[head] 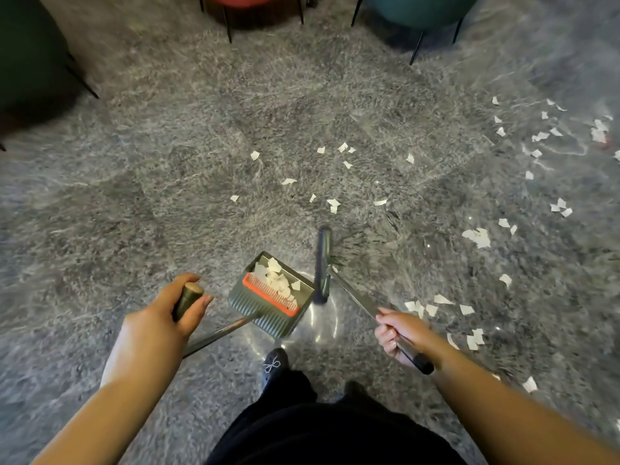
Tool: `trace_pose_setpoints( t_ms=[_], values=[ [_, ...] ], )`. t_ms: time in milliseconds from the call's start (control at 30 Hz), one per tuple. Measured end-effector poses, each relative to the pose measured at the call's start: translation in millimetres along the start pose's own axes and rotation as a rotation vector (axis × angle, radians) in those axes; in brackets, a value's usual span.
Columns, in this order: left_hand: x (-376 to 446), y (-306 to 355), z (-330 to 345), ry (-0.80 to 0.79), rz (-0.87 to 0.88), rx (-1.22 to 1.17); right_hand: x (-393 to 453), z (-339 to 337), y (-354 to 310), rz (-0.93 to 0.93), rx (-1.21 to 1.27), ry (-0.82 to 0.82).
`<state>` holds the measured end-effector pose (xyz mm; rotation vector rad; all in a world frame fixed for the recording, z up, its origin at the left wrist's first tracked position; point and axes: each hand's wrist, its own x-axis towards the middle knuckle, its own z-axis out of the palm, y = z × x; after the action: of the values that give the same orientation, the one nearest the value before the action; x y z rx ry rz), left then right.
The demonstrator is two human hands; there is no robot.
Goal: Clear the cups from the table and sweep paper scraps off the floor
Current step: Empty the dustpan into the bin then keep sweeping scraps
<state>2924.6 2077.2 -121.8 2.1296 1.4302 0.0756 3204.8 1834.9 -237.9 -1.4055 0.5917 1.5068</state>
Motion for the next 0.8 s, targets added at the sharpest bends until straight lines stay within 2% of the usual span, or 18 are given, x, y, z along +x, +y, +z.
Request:
trace_pose_setpoints(
  t_ms=[167, 333, 633, 800],
  values=[
    [39.2, -14.1, -18.4, -0.014, 0.021, -0.018, 26.3, 49.8, -7.7, 0.022, -0.014, -0.014],
    [70.2, -6.7, -25.3, -0.003, 0.041, -0.005, 43.8, 58.1, -20.2, 0.055, 0.053, 0.009],
    [123.1, 41.7, -10.9, -0.013, 0.070, 0.067, 55.4, 4.7, -60.6, 0.146, 0.262, 0.046],
    [146.6, 77.6, 5.5, -0.021, 0.131, 0.086, 50.3, -38.1, -74.5, 0.133, 0.251, 0.128]
  ],
)
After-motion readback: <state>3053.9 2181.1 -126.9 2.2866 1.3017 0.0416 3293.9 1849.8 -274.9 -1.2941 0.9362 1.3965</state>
